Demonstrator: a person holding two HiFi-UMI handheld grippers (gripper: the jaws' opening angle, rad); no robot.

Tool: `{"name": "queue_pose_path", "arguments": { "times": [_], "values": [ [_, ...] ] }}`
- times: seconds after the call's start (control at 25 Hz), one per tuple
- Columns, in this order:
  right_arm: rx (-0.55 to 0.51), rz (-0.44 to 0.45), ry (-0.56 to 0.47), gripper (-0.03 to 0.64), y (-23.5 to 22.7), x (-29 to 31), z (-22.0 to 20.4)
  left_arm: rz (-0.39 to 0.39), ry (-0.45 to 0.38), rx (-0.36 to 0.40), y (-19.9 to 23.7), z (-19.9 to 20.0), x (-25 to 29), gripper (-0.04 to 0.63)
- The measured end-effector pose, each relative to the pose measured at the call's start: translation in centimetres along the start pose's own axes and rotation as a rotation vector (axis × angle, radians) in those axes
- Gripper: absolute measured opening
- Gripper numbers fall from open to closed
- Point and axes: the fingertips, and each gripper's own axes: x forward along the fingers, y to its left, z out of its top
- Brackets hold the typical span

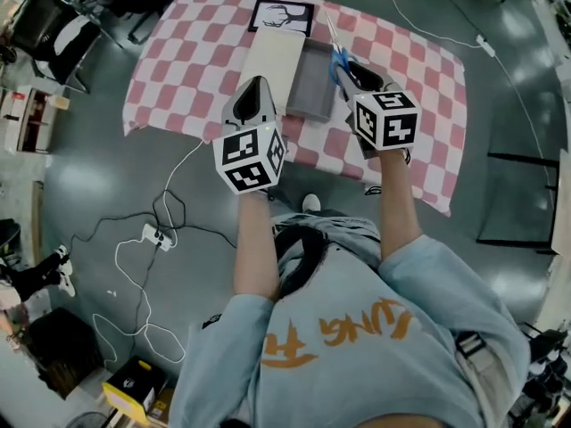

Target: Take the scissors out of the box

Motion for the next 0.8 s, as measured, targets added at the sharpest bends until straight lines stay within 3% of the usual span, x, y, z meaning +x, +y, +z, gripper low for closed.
{"name": "queue_pose_path", "arguments": {
  "times": [0.2, 0.56, 0.8],
  "values": [
    [0.033, 0.054, -0.107, 0.083, 0.0, -1.5, 2.8, 0.065, -0.105, 0.049, 0.1, 3.8, -1.2, 0.017],
    [0.082, 0.081, -0.291, 0.083, -1.8, -5.0, 8.0, 0.053, -0.224, 0.122, -2.1, 8.8, -2.2, 0.017],
    [0.078, 0.091, -0.337, 0.083, -2.0, -5.1, 9.2, 0.072, -0.295, 0.152, -2.3, 10.5, -2.9, 0.017]
  ]
}}
